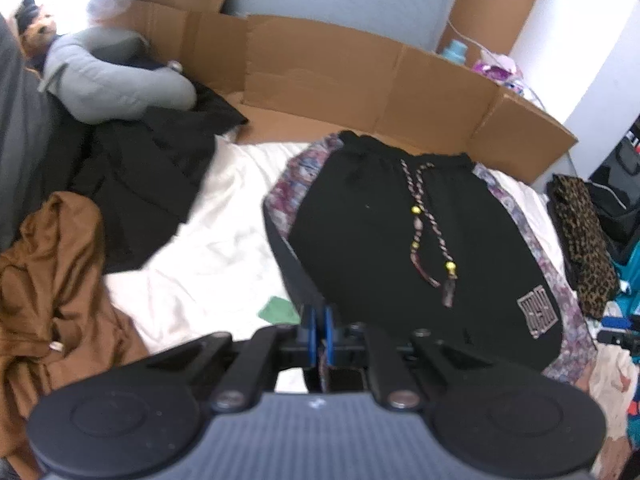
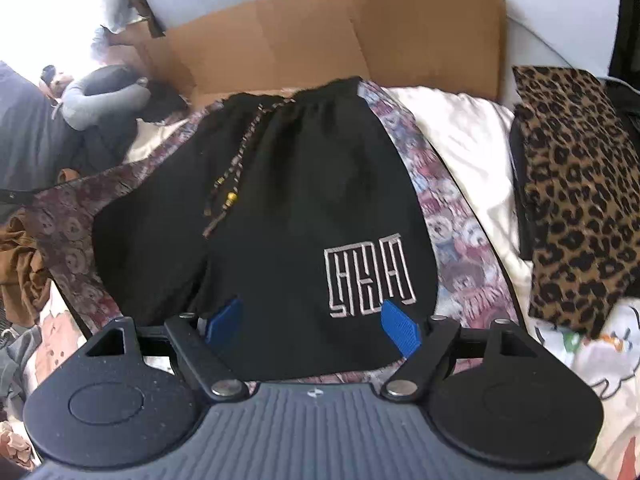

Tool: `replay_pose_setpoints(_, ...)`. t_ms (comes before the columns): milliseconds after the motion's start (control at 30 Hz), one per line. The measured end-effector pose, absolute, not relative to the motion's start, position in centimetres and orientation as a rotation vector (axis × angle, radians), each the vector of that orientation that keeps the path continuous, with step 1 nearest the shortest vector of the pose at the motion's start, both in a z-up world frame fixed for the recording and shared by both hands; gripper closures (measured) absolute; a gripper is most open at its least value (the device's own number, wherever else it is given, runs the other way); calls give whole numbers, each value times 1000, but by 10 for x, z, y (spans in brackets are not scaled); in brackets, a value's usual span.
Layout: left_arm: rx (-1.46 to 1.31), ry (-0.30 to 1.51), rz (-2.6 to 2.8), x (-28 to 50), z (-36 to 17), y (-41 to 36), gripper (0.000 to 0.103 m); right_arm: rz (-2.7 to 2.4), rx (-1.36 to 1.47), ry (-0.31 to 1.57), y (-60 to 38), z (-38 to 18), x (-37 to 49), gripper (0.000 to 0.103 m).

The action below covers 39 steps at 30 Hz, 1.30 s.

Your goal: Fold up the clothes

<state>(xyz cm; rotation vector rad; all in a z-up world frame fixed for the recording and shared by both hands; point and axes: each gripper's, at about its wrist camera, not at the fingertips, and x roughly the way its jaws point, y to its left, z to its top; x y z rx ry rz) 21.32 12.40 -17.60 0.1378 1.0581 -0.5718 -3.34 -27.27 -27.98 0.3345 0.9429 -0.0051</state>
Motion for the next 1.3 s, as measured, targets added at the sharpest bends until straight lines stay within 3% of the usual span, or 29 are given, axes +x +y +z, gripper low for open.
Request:
replay_pose_setpoints(367, 91, 1173, -683, 202, -173, 71, 98, 116, 550, 827, -265, -255, -9, 21)
replay_pose_setpoints(933, -21, 1274, -832, 198, -180, -19, 98, 381, 405, 842, -217, -241, 48, 22)
replay_pose_setpoints(1300, -87, 1335, -909, 193, -196, -60, 98, 422, 392, 852, -193, -241, 63, 28)
